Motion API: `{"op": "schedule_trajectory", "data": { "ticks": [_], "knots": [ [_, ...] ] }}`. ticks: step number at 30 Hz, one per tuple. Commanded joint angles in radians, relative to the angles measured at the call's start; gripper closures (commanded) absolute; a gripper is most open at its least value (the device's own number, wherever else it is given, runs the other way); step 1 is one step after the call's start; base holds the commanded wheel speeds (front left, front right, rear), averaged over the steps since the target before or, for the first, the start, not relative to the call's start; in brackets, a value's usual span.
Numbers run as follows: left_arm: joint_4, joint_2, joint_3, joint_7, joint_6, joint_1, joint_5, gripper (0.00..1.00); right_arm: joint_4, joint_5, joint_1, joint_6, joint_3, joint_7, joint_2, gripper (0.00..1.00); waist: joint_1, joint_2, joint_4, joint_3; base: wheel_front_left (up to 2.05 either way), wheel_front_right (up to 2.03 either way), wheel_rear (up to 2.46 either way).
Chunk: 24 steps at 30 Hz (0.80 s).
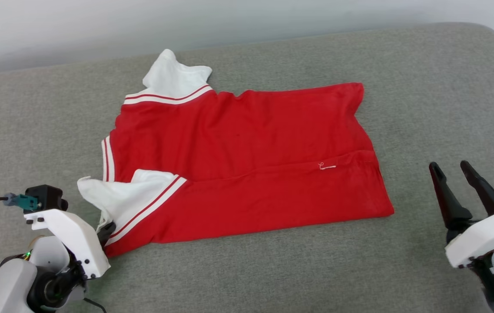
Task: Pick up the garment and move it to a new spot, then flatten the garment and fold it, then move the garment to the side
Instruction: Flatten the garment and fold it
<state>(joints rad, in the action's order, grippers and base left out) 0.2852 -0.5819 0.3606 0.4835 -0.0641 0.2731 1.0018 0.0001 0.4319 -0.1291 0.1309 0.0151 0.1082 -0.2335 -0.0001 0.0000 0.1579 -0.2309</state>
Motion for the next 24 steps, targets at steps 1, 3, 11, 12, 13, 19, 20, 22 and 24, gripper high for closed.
{"op": "schedule_trajectory", "data": {
  "ticks": [1, 3, 11, 12, 13, 19, 20, 22, 24],
  "knots": [
    [0.009, 0.026, 0.019, -0.018, 0.002, -0.001, -0.014, 1.00, 0.018, 0.033, -0.019, 0.000, 0.007, 0.058, -0.030, 0.00, 0.0001, 0.0000, -0.021, 0.003, 0.00, 0.00, 0.00],
    [-0.006, 0.015, 0.006, -0.051, 0.008, 0.022, -0.030, 1.00, 0.044, 0.073, -0.029, 0.000, 0.000, 0.163, -0.052, 0.00, 0.0001, 0.0000, -0.036, 0.001, 0.00, 0.00, 0.00],
    [-0.126, 0.016, 0.015, -0.084, -0.006, 0.080, -0.080, 1.00, 0.160, 0.169, -0.122, 0.000, -0.026, 0.556, -0.109, 0.00, 0.0001, 0.0000, -0.105, -0.047, 0.00, 0.00, 0.00],
    [-0.140, 0.017, 0.018, -0.080, -0.006, 0.085, -0.084, 1.00, 0.173, 0.172, -0.138, 0.000, -0.032, 0.575, -0.107, 0.00, 0.0001, 0.0000, -0.111, -0.056, 0.00, 0.00, 0.00],
    [-0.155, 0.018, 0.021, -0.079, -0.008, 0.092, -0.086, 1.00, 0.189, 0.174, -0.154, 0.000, -0.037, 0.590, -0.104, 0.00, 0.0001, 0.0000, -0.118, -0.066, 0.00, 0.00, 0.00],
    [-0.203, 0.028, 0.035, -0.070, -0.024, 0.091, -0.093, 1.00, 0.302, 0.199, -0.210, 0.000, -0.087, 0.629, -0.070, 0.00, 0.0001, 0.0000, -0.145, -0.105, 0.00, 0.00, 0.00],
    [-0.206, 0.028, 0.035, -0.070, -0.027, 0.090, -0.093, 1.00, 0.323, 0.200, -0.211, 0.000, -0.098, 0.637, -0.066, 0.00, 0.0001, 0.0000, -0.146, -0.107, 0.00, 0.00, 0.00],
    [-0.207, 0.029, 0.035, -0.068, -0.030, 0.088, -0.091, 1.00, 0.340, 0.205, -0.213, 0.000, -0.111, 0.646, -0.062, 0.05, 0.0001, 0.0000, -0.147, -0.108, 0.00, 0.00, 0.00],
    [-0.209, 0.028, 0.034, -0.068, -0.033, 0.086, -0.088, 1.00, 0.360, 0.219, -0.221, 0.000, -0.133, 0.657, -0.055, 0.86, 0.0001, 0.0000, -0.146, -0.111, 0.00, 0.00, 0.00]
  ]
}}
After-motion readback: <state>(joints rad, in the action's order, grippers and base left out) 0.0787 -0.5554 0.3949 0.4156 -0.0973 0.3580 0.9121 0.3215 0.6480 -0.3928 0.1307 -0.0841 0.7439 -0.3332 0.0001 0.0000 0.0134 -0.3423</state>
